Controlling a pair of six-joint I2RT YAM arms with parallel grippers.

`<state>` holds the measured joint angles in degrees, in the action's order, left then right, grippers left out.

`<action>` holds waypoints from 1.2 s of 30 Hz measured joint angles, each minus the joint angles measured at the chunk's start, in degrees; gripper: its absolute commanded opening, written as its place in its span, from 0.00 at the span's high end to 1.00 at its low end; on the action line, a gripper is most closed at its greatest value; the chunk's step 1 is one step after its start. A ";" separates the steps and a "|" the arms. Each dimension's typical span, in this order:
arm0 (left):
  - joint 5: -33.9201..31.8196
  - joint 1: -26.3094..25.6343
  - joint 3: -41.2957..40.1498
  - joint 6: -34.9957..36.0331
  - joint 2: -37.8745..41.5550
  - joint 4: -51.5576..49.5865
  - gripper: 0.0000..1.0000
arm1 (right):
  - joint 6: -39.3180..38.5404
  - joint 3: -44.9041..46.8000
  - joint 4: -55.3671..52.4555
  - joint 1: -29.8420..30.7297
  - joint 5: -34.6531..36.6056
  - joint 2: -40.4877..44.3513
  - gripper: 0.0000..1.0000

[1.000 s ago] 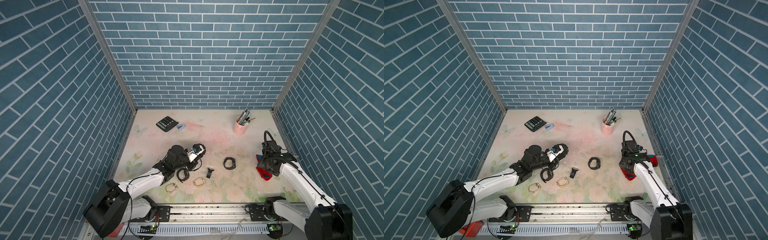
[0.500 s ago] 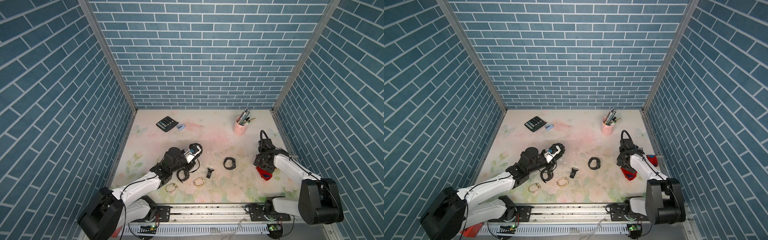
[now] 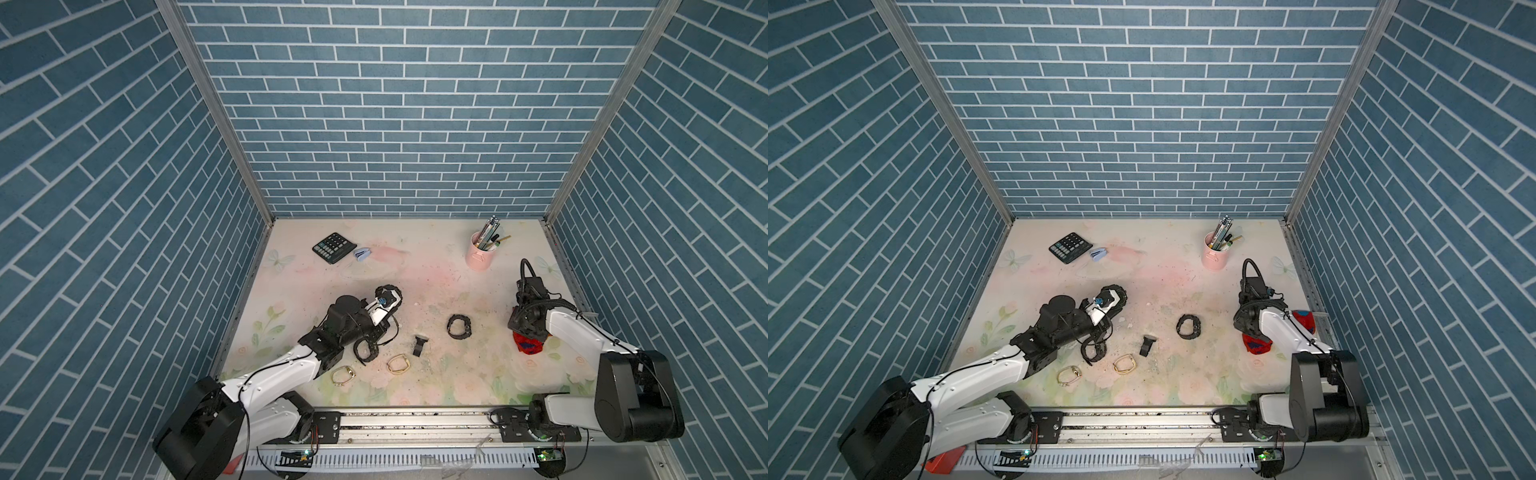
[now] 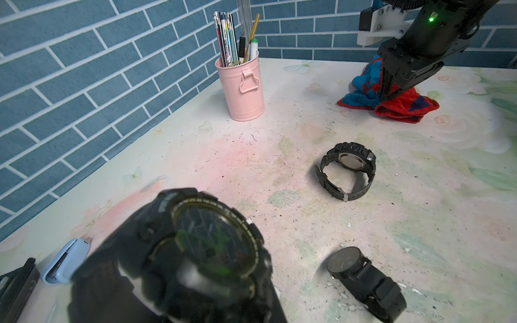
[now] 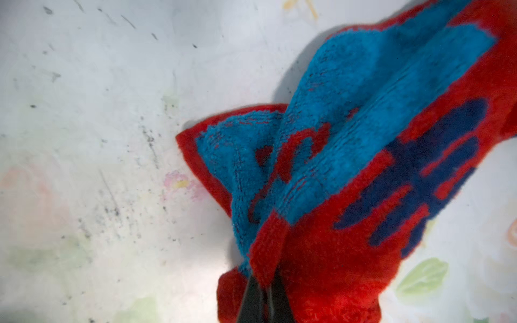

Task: Wipe the watch dial
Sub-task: Move the cleaning item to the center of the board.

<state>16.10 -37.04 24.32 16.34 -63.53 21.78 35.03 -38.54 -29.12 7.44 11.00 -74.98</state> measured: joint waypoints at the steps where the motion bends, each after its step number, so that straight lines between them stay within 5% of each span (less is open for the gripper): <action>1: 0.00 0.00 0.00 0.00 -0.09 0.00 1.00 | -0.59 0.00 0.85 -0.02 -0.63 0.57 1.00; 17: -0.66 0.00 -0.59 0.24 -0.42 0.48 1.00 | -2.54 -2.27 16.52 1.36 -17.31 -0.33 1.00; 36: -4.37 0.00 -2.71 0.81 -1.31 3.19 1.00 | -3.37 -14.62 29.18 17.53 -21.81 -17.46 1.00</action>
<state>11.73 -37.04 21.61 17.15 -64.84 24.97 31.66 -53.17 0.05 24.97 -10.81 -92.44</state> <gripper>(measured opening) 0.110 0.055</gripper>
